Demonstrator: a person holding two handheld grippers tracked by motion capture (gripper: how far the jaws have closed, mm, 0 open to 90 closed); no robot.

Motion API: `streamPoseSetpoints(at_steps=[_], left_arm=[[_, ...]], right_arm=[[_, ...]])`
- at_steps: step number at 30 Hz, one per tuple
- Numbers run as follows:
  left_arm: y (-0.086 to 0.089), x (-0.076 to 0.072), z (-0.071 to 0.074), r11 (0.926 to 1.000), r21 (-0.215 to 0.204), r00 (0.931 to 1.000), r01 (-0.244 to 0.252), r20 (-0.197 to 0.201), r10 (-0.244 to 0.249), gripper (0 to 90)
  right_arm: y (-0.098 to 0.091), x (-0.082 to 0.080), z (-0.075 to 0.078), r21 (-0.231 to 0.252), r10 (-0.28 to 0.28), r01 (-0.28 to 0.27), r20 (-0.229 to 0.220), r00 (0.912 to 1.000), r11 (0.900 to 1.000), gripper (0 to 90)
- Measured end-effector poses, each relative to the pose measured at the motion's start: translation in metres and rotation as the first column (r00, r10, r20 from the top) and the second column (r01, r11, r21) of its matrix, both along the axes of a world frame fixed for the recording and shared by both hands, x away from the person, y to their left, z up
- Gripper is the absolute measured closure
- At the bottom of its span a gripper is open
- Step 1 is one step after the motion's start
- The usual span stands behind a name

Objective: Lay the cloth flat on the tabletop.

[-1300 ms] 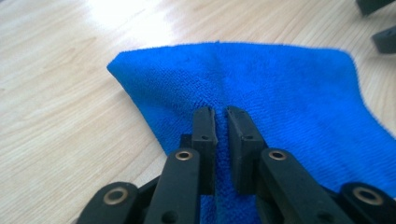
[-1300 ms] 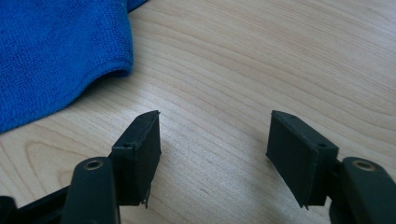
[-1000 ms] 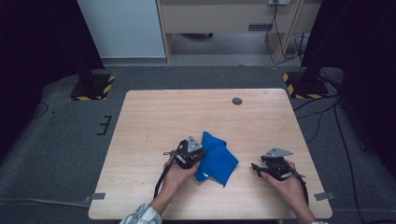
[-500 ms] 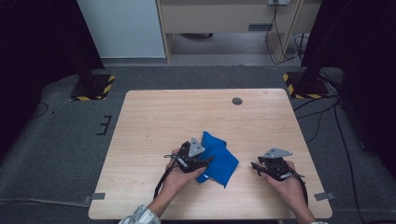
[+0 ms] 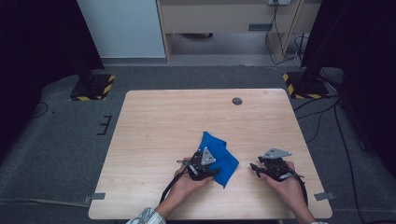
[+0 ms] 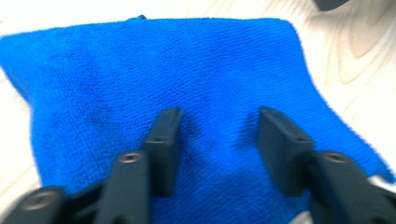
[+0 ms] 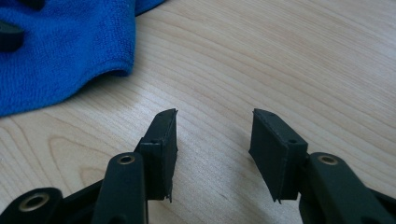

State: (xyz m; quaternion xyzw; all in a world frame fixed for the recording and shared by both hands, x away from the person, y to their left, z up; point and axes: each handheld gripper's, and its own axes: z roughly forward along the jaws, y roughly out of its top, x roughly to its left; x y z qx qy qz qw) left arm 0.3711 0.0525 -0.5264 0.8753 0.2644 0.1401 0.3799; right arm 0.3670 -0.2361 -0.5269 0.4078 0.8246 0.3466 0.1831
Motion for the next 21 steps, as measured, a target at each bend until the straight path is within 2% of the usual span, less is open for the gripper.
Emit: streamPoseSetpoints(at_steps=[2,8,10,14,19,21], left_arm=[[-0.001,-0.001,0.001,1.0,0.001,1.0,0.006,-0.007,-0.006,67.1],[0.003,0.002,0.006,0.9997,-0.021,0.9998,-0.008,-0.016,0.008,80.3],[0.005,0.002,0.009,0.9987,-0.048,0.9995,-0.02,-0.027,0.018,81.2],[0.008,0.001,0.017,0.9966,-0.079,0.9997,-0.024,-0.007,0.024,80.1],[0.01,0.004,0.014,0.9978,-0.065,0.9997,-0.016,-0.02,0.015,78.5],[0.009,0.004,0.014,0.9981,-0.059,0.9998,-0.016,-0.011,0.015,79.0]], right_arm=[[0.0,0.0,0.0,0.001,0.0,0.0,0.002,1.0,1.0,51.1],[0.001,0.001,-0.001,-0.005,0.007,-0.007,-0.002,1.0,1.0,51.0],[0.001,0.0,-0.001,-0.003,0.007,-0.007,-0.006,1.0,1.0,51.1],[0.001,0.001,-0.002,-0.005,0.01,-0.01,-0.009,0.9999,0.9999,50.9],[0.002,0.001,-0.002,-0.006,0.012,-0.012,-0.012,0.9998,0.9999,48.5],[0.002,0.001,-0.002,-0.004,0.01,-0.01,-0.015,0.9998,0.9999,47.6]])
